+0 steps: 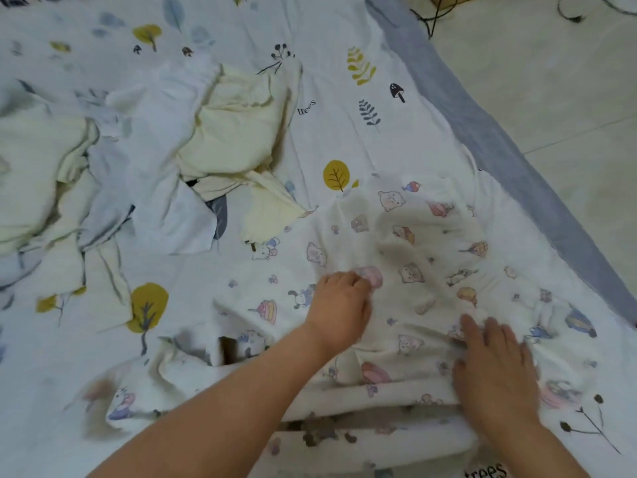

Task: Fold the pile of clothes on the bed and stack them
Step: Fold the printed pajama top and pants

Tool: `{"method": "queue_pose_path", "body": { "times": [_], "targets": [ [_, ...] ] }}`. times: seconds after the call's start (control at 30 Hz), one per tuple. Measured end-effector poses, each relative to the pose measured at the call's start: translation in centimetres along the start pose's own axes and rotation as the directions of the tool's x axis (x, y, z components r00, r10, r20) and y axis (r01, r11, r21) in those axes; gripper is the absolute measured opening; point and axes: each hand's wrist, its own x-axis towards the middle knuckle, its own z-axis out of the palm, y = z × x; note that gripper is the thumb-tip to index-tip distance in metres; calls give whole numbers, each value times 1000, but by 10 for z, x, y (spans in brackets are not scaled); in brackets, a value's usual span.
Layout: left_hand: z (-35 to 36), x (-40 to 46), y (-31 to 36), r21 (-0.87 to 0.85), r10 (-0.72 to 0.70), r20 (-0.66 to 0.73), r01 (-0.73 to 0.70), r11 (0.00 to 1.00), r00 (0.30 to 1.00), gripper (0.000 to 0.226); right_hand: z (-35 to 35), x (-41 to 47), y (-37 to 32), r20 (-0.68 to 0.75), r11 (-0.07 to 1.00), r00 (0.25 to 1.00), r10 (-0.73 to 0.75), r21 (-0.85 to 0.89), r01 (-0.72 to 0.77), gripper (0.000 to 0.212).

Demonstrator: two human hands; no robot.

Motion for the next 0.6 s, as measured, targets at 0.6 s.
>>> {"method": "queue_pose_path", "body": {
  "times": [0.6],
  "targets": [
    [-61, -186, -193, 76, -497, 399, 513, 855, 770, 54, -22, -47, -270, -155, 752, 754, -639, 82, 654, 51]
  ]
}}
